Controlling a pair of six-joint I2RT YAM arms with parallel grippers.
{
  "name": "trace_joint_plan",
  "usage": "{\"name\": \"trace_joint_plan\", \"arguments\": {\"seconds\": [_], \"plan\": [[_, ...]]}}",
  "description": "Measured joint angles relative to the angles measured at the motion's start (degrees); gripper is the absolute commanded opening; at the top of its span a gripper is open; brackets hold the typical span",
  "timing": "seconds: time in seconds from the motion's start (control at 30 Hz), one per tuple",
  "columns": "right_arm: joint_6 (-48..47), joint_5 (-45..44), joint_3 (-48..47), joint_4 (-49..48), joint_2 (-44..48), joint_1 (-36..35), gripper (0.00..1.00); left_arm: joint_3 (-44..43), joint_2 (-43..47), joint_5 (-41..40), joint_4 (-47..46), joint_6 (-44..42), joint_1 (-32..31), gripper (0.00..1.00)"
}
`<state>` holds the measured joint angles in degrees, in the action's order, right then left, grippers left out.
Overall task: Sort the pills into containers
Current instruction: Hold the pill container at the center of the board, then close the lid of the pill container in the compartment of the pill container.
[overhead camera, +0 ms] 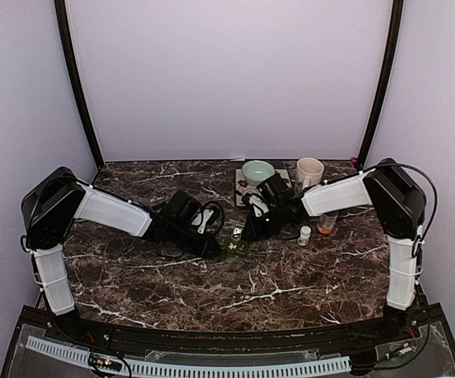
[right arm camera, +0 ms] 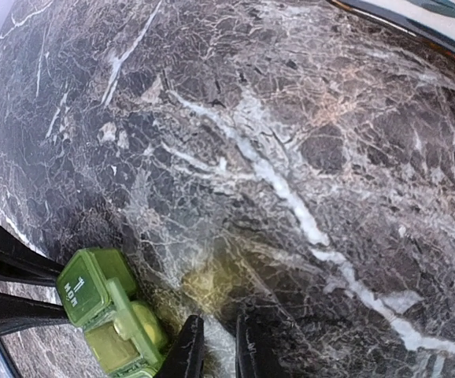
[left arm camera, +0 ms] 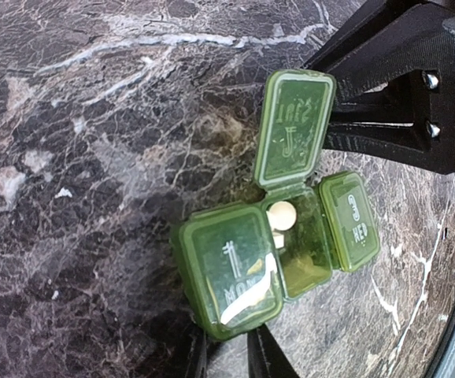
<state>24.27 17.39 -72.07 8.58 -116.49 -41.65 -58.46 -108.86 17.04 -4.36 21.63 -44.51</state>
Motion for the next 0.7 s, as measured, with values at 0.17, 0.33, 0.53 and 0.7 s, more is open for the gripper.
{"name": "trace_joint_plan", "arguments": {"seconds": [0.17, 0.33, 0.53, 0.7], "plan": [[0.0, 0.0, 0.7, -0.1, 1.0, -0.1, 0.17, -0.3, 0.0, -0.1, 0.3, 0.0, 0.0, 0.2], [0.0, 0.0, 0.8, -1.0, 1.7, -0.3, 0.17, -0.4, -0.2, -0.2, 0.4, 0.0, 0.0, 0.2], [0.0, 0.4, 0.8, -1.6, 1.7, -0.3, 0.17, -0.4, -0.2, -0.2, 0.4, -0.1, 0.0, 0.2], [-0.2, 0.9, 0.8, -1.8, 1.8, -0.4, 0.17, -0.4, -0.2, -0.5, 0.4, -0.4, 0.0, 0.2]]}}
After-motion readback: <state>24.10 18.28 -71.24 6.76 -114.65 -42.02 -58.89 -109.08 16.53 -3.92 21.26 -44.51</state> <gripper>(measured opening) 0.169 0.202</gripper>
